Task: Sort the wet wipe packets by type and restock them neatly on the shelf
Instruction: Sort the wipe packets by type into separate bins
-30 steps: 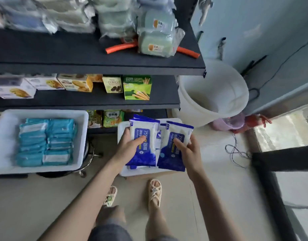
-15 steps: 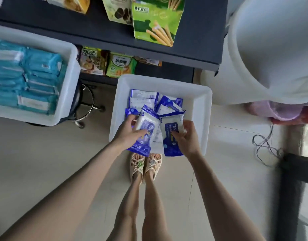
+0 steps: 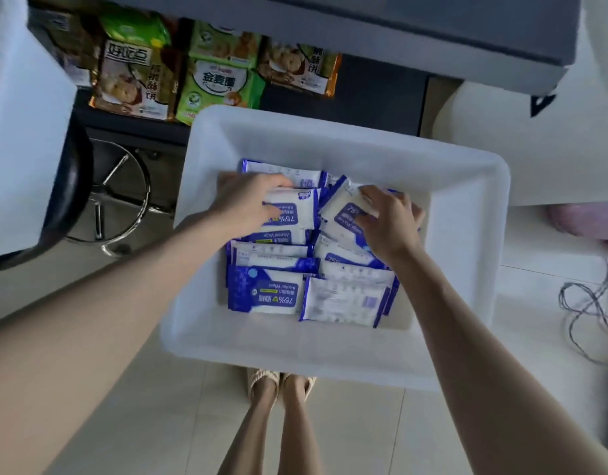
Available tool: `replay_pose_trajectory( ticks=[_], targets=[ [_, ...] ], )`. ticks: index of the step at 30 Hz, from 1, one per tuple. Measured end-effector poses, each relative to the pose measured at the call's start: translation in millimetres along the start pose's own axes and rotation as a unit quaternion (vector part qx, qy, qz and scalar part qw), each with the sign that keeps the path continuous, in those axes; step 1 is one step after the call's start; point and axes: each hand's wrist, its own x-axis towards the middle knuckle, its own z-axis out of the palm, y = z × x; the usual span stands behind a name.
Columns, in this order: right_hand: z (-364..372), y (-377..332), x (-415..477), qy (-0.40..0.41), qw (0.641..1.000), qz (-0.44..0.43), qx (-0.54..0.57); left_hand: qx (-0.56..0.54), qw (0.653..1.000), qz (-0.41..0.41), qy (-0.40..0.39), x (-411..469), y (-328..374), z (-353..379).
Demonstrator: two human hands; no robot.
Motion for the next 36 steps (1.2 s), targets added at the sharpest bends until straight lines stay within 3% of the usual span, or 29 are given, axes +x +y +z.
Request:
replay_pose_trajectory(
  ticks=[6,9,15,19,29,36],
  targets=[
    [17,3,14,0.036,0.994,-0.072,-0.073,0.115,0.984,0.102,0.086,17,-21,26],
    [25,10,11,-0.011,0.993,-0.094,-0.066,0.096,0.983,0.15,0.053,12,-29,39],
    [6,-2,7,-0.097,0.99,-0.071,-0.079,0.055,0.993,0.09,-0.051,8,-15,17],
    [-29,-40,-20,-0.096,0.99,-0.082,-0.056,-0.04,0.997,0.054,-0.029,-28,10,-26],
    [-154,-236,-154,-0.025,0.981,-0.192,-0.024,-0.161,0.974,0.036,0.157,-209,49,-225],
    [-194,-419,-272,0.068,0.947,-0.314,0.002,-0.141,0.943,0.042,0.299,-366,3,-389]
  ],
)
